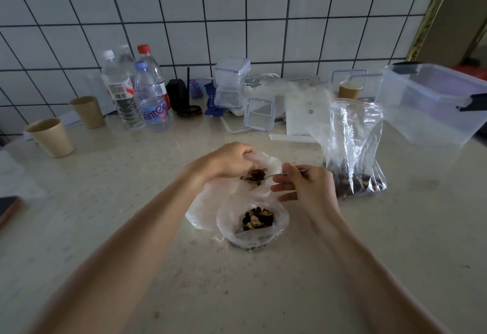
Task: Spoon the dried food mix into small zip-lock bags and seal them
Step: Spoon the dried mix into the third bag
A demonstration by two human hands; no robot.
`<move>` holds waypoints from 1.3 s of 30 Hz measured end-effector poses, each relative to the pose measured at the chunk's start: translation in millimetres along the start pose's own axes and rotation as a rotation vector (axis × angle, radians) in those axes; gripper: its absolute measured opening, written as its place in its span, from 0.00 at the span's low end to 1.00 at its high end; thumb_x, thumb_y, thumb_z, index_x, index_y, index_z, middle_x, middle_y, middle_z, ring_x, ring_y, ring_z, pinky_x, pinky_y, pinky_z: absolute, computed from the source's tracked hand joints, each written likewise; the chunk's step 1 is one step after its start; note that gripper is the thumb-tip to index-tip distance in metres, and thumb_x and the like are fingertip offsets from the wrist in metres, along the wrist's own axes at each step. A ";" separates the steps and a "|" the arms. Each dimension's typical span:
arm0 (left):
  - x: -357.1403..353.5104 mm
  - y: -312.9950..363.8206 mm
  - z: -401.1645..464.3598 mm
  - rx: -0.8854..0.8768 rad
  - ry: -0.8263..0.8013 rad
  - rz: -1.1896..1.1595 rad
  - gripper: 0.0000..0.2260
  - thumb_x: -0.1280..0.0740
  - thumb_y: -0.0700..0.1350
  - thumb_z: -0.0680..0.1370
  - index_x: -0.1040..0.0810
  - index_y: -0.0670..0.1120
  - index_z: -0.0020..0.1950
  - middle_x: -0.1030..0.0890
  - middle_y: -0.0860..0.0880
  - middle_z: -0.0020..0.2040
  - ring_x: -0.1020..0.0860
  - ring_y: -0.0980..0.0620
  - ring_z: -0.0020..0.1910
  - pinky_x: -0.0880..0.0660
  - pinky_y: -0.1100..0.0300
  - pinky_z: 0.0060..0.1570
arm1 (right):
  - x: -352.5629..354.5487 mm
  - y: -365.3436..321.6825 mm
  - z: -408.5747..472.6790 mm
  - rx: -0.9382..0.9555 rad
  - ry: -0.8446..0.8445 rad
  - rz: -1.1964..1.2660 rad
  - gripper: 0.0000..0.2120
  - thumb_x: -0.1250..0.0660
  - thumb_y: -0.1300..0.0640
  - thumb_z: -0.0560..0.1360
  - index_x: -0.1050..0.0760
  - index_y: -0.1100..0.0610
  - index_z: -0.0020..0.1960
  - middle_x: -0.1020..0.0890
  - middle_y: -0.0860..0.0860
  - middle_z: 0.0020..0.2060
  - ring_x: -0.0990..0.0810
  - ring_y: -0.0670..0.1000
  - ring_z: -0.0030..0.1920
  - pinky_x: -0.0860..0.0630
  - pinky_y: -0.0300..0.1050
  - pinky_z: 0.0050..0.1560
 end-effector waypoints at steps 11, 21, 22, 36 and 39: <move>3.8 -7.6 0.3 -0.013 0.059 -0.185 0.13 0.33 0.45 0.81 0.32 0.47 0.39 0.31 0.51 0.37 0.32 0.52 0.36 0.36 0.55 0.39 | 0.9 -6.1 -0.2 0.138 0.044 -0.123 0.08 0.33 0.59 0.83 0.17 0.59 0.49 0.12 0.54 0.37 0.12 0.54 0.36 0.16 0.53 0.31; 2.6 -5.4 -2.4 -0.240 0.270 -0.084 0.04 0.31 0.41 0.82 0.19 0.41 0.50 0.16 0.46 0.50 0.18 0.51 0.53 0.22 0.53 0.55 | -0.2 -0.8 0.9 -0.088 -0.069 0.110 0.09 0.35 0.62 0.84 0.19 0.66 0.52 0.13 0.61 0.41 0.12 0.58 0.38 0.19 0.45 0.29; 2.3 -5.7 -2.8 -0.261 0.290 -0.086 0.04 0.31 0.40 0.82 0.20 0.46 0.48 0.16 0.51 0.47 0.19 0.58 0.50 0.23 0.60 0.50 | 0.0 -0.4 1.3 -0.093 -0.073 0.114 0.10 0.36 0.61 0.84 0.19 0.67 0.52 0.13 0.61 0.41 0.12 0.58 0.38 0.19 0.45 0.30; 4.9 -13.7 -9.8 -0.257 0.322 -0.113 0.12 0.28 0.46 0.81 0.18 0.47 0.64 0.16 0.52 0.59 0.19 0.56 0.58 0.24 0.60 0.59 | -1.2 3.9 -2.0 -0.234 -0.112 0.264 0.11 0.35 0.61 0.84 0.20 0.69 0.54 0.12 0.63 0.43 0.11 0.60 0.41 0.17 0.45 0.33; 11.9 -17.8 -13.9 -0.234 0.304 -0.174 0.13 0.26 0.47 0.79 0.19 0.50 0.64 0.17 0.55 0.60 0.21 0.60 0.60 0.26 0.63 0.59 | 3.7 -1.4 -3.0 -0.219 -0.103 0.291 0.11 0.35 0.60 0.84 0.20 0.69 0.55 0.12 0.63 0.44 0.12 0.61 0.43 0.17 0.46 0.33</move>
Point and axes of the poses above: each hand's wrist, its own z-axis towards the middle knuckle, its own x-axis out of the back of the hand, y = z × x, the point moved 6 cm from there along z, towards the middle knuckle
